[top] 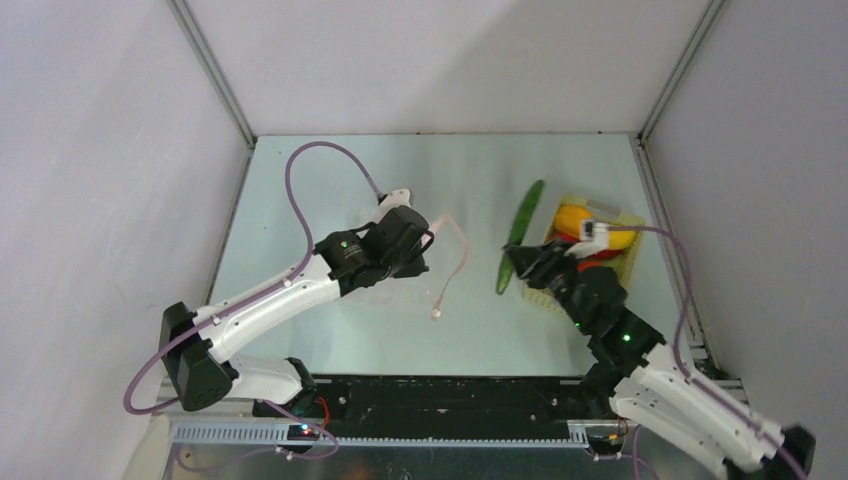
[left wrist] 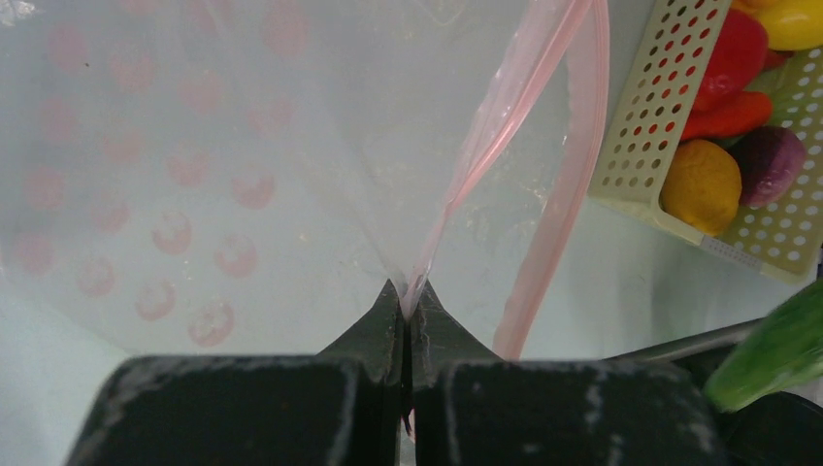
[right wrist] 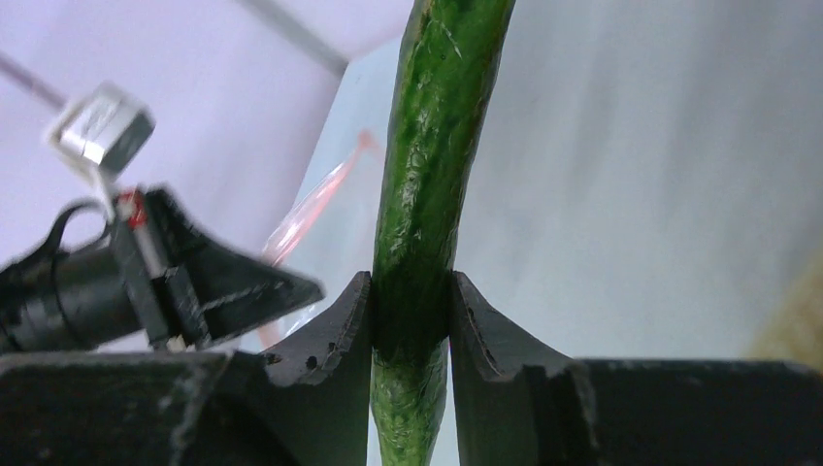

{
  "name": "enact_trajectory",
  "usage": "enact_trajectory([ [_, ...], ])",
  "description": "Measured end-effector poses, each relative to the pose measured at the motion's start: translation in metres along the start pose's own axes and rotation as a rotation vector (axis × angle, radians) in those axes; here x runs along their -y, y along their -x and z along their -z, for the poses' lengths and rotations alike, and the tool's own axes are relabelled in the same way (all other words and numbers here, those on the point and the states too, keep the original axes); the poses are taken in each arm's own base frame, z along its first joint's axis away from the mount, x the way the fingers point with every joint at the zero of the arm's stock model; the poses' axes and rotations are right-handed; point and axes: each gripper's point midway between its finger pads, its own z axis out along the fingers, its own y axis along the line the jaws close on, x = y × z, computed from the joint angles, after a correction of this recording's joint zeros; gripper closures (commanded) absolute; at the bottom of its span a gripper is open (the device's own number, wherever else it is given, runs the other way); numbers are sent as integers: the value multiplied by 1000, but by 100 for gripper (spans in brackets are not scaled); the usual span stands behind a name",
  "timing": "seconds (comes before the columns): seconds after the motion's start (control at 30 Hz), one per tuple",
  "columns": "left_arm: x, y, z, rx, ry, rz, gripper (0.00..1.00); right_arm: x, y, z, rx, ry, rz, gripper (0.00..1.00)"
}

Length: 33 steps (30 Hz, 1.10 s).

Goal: Place the food in the zip-top bag and seal the zipper
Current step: Place the fake vegetable in the zipper food storage bag.

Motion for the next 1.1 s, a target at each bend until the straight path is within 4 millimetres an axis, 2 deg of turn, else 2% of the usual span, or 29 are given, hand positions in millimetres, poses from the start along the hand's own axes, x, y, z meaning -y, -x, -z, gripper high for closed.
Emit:
enact_trajectory([
  [0.13, 6, -3, 1, -6, -20, 11, 100, -50, -35, -13, -60, 80, 109, 100],
  [0.23, 8, -4, 2, -7, -25, 14, 100, -75, -46, -25, -23, 89, 134, 100],
  [0.43, 10, -1, 10, 8, -43, 28, 100, -86, -44, -46, 116, 35, 157, 96],
  [0.6, 14, 6, 29, 36, -110, 59, 100, -103, -33, -53, 198, 87, 173, 93],
  [0.67, 19, 7, 34, 37, -147, 68, 100, -110, -38, -59, 204, 115, 203, 93],
  [0.77, 26, 8, 39, 36, -192, 83, 100, -115, -57, -63, 182, 145, 274, 91],
  [0.87, 25, 6, 40, 28, -195, 84, 100, -120, -73, -61, 167, 172, 354, 87],
  [0.9, 24, 4, 40, 26, -195, 86, 100, -122, -74, -60, 169, 176, 370, 86],
  [0.97, 22, 4, 42, 27, -198, 98, 100, -127, -75, -57, 180, 191, 398, 77],
  [1.1, 22, 9, 50, 47, -213, 121, 100, -136, -73, -50, 203, 217, 402, 68],
])
